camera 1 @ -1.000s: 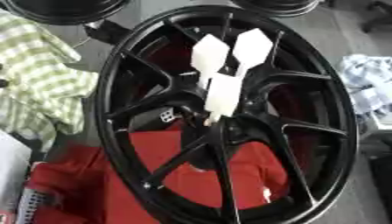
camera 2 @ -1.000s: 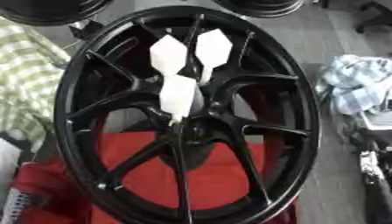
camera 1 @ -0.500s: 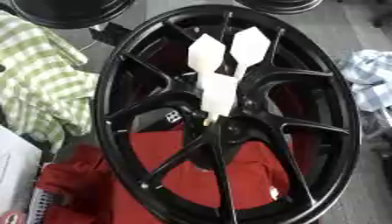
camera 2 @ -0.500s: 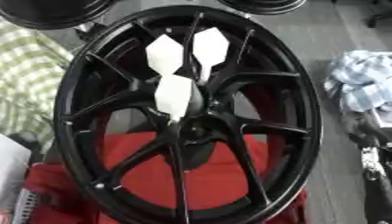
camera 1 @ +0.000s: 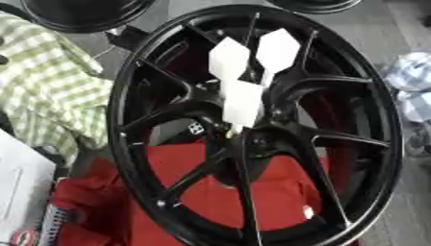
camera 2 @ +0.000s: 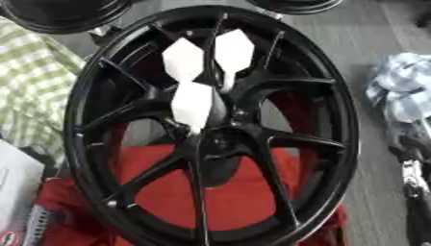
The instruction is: Pull the pin out of the wheel hub.
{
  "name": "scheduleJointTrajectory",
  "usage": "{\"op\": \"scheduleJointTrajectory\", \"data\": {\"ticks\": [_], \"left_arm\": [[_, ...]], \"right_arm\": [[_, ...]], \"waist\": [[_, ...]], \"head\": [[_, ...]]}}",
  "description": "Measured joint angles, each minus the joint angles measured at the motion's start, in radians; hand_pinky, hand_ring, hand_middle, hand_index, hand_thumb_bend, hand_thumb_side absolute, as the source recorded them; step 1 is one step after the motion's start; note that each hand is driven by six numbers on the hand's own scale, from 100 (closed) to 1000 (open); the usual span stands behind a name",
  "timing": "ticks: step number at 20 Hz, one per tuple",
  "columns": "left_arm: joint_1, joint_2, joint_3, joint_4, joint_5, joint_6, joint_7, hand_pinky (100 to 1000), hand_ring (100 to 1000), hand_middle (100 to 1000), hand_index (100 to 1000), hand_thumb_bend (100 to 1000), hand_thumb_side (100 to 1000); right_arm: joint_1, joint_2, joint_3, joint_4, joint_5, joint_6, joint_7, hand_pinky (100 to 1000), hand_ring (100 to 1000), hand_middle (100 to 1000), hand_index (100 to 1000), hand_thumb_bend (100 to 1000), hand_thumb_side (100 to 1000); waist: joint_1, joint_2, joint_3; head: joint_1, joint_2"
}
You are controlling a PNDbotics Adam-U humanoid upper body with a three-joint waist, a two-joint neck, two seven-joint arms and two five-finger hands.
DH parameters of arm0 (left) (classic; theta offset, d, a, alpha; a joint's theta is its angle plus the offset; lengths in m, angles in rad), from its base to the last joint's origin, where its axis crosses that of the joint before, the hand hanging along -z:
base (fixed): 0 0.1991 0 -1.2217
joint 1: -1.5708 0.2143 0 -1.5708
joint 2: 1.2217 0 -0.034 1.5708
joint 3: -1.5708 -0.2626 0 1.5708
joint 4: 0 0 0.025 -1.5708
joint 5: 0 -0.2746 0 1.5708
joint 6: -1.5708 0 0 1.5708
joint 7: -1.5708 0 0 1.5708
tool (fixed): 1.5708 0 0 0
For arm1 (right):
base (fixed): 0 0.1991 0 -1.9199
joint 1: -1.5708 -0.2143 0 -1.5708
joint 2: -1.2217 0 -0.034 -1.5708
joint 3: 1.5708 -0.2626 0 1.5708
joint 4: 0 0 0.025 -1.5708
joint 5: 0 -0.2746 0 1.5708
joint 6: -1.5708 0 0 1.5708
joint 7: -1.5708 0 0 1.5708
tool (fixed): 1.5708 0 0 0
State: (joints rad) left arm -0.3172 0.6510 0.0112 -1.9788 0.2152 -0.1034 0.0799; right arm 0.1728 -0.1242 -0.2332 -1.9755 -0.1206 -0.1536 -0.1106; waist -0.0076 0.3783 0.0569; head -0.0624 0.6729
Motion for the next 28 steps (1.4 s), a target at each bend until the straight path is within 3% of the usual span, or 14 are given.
{"op": "scheduleJointTrajectory", "data": {"ticks": [8,13,17,22,28], "left_arm": [[-0.1,0.281,-0.07,-0.005,-0.072,-0.059,-0.059,666,701,626,768,100,493],[-0.213,0.402,-0.131,-0.005,-0.143,-0.054,-0.233,696,717,645,771,100,431],[-0.331,0.435,-0.173,-0.008,-0.168,-0.045,-0.418,714,726,656,773,100,407],[-0.47,0.434,-0.216,-0.011,-0.169,-0.013,-0.656,732,737,667,781,100,530],[-0.61,0.384,-0.267,-0.011,-0.171,0.069,-0.917,738,742,674,784,100,552]], "right_arm": [[0.007,-0.02,0.005,0.0,0.004,0.007,-0.002,1000,837,846,813,100,553],[0.023,-0.033,0.01,0.0,0.004,0.007,0.004,1000,837,845,813,100,550],[0.032,-0.04,0.016,0.0,0.006,0.008,0.01,1000,837,845,812,100,545],[0.042,-0.04,0.021,0.0,0.014,0.004,0.014,1000,837,845,812,100,546],[0.048,-0.04,0.028,0.0,0.022,0.01,0.018,1000,836,845,812,100,550]], "waist": [[0.02,-0.015,0.002],[0.025,-0.033,-0.006],[0.028,-0.037,-0.012],[0.028,-0.042,-0.018],[0.03,-0.043,-0.022]], "head": [[-0.001,0.012],[-0.002,0.017],[-0.006,0.02],[-0.008,0.02],[-0.009,0.01]]}}
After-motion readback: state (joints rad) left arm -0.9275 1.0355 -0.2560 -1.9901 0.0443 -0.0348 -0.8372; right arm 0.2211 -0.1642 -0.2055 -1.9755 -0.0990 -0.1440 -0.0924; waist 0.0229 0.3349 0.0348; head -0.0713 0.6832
